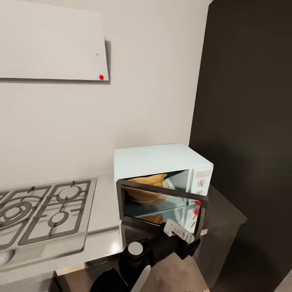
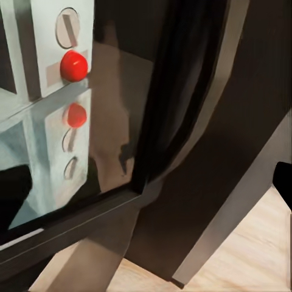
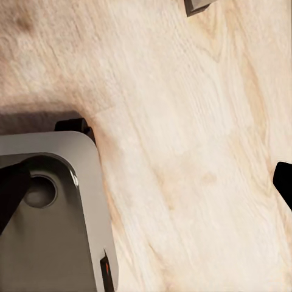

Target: In the kitchen, take the popcorn bag from the countertop, put it into the microwave, and heat it until the popcorn is cooked so the cooked popcorn ends up inside the bag.

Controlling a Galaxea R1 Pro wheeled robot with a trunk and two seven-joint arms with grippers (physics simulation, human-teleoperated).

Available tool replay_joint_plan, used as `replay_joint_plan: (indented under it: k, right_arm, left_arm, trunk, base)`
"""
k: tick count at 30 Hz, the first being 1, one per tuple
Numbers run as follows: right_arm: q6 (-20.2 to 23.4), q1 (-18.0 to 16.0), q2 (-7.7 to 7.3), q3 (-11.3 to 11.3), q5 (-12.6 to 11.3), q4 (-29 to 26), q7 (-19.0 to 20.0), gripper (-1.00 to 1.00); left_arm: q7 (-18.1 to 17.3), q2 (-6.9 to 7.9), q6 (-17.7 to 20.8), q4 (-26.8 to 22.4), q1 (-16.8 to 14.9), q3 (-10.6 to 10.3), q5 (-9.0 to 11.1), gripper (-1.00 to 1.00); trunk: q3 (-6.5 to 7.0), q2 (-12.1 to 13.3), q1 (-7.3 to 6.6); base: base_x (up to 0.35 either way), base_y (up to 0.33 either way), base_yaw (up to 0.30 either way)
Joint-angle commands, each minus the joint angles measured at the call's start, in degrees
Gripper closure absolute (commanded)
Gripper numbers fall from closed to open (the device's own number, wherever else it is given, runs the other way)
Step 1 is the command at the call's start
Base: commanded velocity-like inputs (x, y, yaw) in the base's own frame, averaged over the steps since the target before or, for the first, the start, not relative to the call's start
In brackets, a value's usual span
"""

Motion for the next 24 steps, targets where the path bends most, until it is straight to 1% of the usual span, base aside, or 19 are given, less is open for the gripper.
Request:
replay_joint_plan:
  k: [1,4,6,7,9,12,14,16,19,24]
  right_arm:
    - [-0.3,-0.1,-0.04,-0.5,0.5,0.2,0.1,-1.0]
    - [-0.3,-0.1,-0.04,-0.5,0.5,0.2,0.1,-1.0]
    - [-0.3,-0.1,-0.04,-0.5,0.5,0.2,0.1,-1.0]
    - [-0.3,-0.1,-0.04,-0.5,0.5,0.2,0.1,-1.0]
    - [-0.4,-0.1,-0.11,-0.5,0.4,0.2,0.1,-1.0]
    - [-0.4,-0.1,-0.21,-0.5,0.4,0.2,0.0,-1.0]
    - [-0.4,-0.1,-0.21,-0.5,-0.2,0.2,-0.1,-1.0]
    - [-0.4,-0.1,-0.09,-0.5,-1.3,0.2,-0.1,-1.0]
    - [-0.4,-0.1,-0.1,-0.5,-1.7,0.2,-0.1,-1.0]
    - [-0.4,-0.1,-0.32,-0.5,-1.6,0.2,-0.1,-1.0]
  left_arm:
    - [0.0,-0.01,0.4,-0.1,0.0,0.0,0.3,-1.0]
    - [0.2,-0.01,0.4,-0.1,0.0,0.0,0.2,-1.0]
    - [1.4,-0.01,0.4,-0.1,0.0,0.0,-0.1,-1.0]
    - [4.3,-0.01,0.4,-0.1,0.0,0.0,-0.2,-1.0]
    - [8.0,-0.01,0.4,-0.1,0.0,0.0,-0.2,-1.0]
    - [9.1,-0.01,0.3,-0.4,0.0,0.2,-0.2,-1.0]
    - [13.7,-0.01,0.4,-0.5,0.0,0.2,-0.2,-1.0]
    - [17.3,-0.01,0.3,-0.5,0.0,0.2,0.1,-1.0]
    - [18.6,-0.01,0.3,-0.6,0.0,0.3,0.2,-1.0]
    - [18.9,0.29,0.3,-0.7,0.0,0.7,0.0,-1.0]
  trunk:
    - [-0.04,0.0,0.0]
    - [0.07,0.0,0.0]
    - [0.14,0.0,0.0]
    - [0.17,0.0,0.0]
    - [0.24,0.0,0.0]
    - [0.35,0.0,0.0]
    - [0.42,0.0,0.0]
    - [0.49,0.0,0.0]
    - [0.56,0.0,0.0]
    - [0.57,0.0,0.0]
  base:
    - [0.0,0.0,-0.221]
    - [0.0,0.0,-0.221]
    - [0.0,0.0,-0.221]
    - [0.0,0.0,-0.221]
    - [0.0,0.0,-0.221]
    - [0.0,0.0,-0.221]
    - [0.0,0.0,-0.221]
    - [0.0,0.0,-0.221]
    - [0.0,0.0,-0.163]
    - [0.0,0.0,-0.016]
